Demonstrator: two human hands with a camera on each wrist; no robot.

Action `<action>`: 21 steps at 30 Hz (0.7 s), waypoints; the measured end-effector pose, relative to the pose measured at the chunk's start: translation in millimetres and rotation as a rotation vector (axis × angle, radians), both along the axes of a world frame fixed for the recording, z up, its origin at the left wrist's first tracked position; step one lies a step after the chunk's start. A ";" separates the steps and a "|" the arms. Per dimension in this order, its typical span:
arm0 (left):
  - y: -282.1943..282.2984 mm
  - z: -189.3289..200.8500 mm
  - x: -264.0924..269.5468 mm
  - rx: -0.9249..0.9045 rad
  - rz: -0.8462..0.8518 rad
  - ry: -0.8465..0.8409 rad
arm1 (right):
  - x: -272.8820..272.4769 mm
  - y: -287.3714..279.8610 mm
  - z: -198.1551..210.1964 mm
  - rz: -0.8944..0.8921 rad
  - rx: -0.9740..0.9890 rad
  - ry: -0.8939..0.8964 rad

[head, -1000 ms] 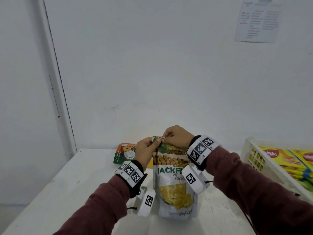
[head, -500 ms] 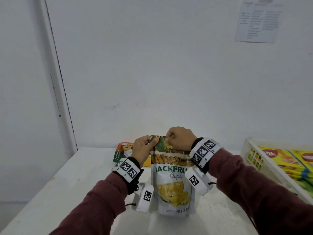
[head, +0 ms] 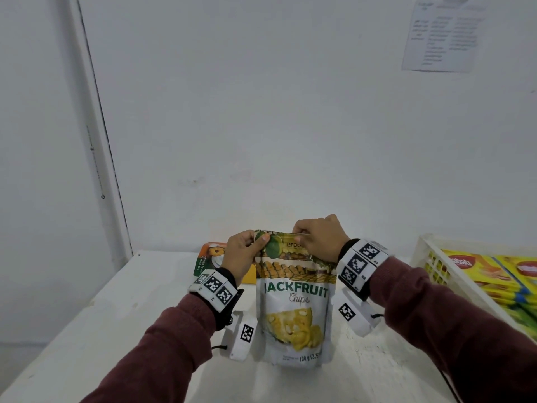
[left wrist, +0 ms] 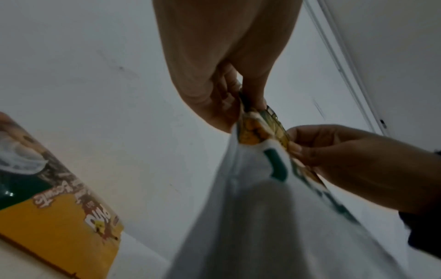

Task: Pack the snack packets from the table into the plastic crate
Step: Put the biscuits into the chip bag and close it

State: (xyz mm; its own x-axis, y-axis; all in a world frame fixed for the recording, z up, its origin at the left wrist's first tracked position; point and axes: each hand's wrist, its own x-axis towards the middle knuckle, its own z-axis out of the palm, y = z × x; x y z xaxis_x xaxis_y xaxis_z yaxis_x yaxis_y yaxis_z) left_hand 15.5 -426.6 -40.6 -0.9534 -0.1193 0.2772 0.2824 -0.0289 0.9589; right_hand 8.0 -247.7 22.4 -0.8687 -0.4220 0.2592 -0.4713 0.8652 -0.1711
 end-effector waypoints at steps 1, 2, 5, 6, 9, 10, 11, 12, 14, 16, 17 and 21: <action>0.9 0.1 -1.1 -0.009 0.006 -0.001 | -0.4 -0.7 -2.0 -0.006 -0.002 0.015; 1.8 -0.2 -1.6 -0.013 0.004 -0.002 | -0.3 -1.6 -3.4 -0.016 -0.011 0.023; -1.0 -2.1 -3.6 -0.025 0.019 -0.008 | -2.6 1.1 -2.9 -0.056 -0.035 0.012; -3.0 -3.3 -4.2 -0.024 0.022 -0.008 | -3.2 4.2 -1.6 -0.068 -0.025 -0.001; -6.7 -5.4 -5.4 -0.035 0.015 -0.003 | -4.0 12.7 -3.0 -0.073 -0.039 -0.013; -6.1 -5.4 -5.9 -0.043 0.008 0.005 | -3.4 13.3 -5.3 -0.069 -0.044 0.007; -5.1 -4.9 -6.5 -0.045 0.004 0.006 | -2.8 13.2 -7.9 -0.068 -0.049 0.030; -4.0 -4.7 -6.7 -0.041 0.000 0.005 | -2.6 12.7 -10.1 -0.072 -0.062 0.045; -3.4 -4.6 -6.8 -0.037 0.005 0.000 | -2.0 14.6 -11.1 -0.095 -0.101 0.046; -5.3 -6.4 -7.7 -0.037 0.012 -0.002 | -1.7 21.9 -10.2 -0.127 -0.116 0.037; -6.5 -7.9 -8.9 -0.036 0.009 -0.004 | -2.0 26.6 -11.2 -0.140 -0.122 0.037; -4.1 -6.7 -9.5 -0.045 -0.014 0.006 | -0.5 34.3 -25.0 -0.131 -0.178 0.110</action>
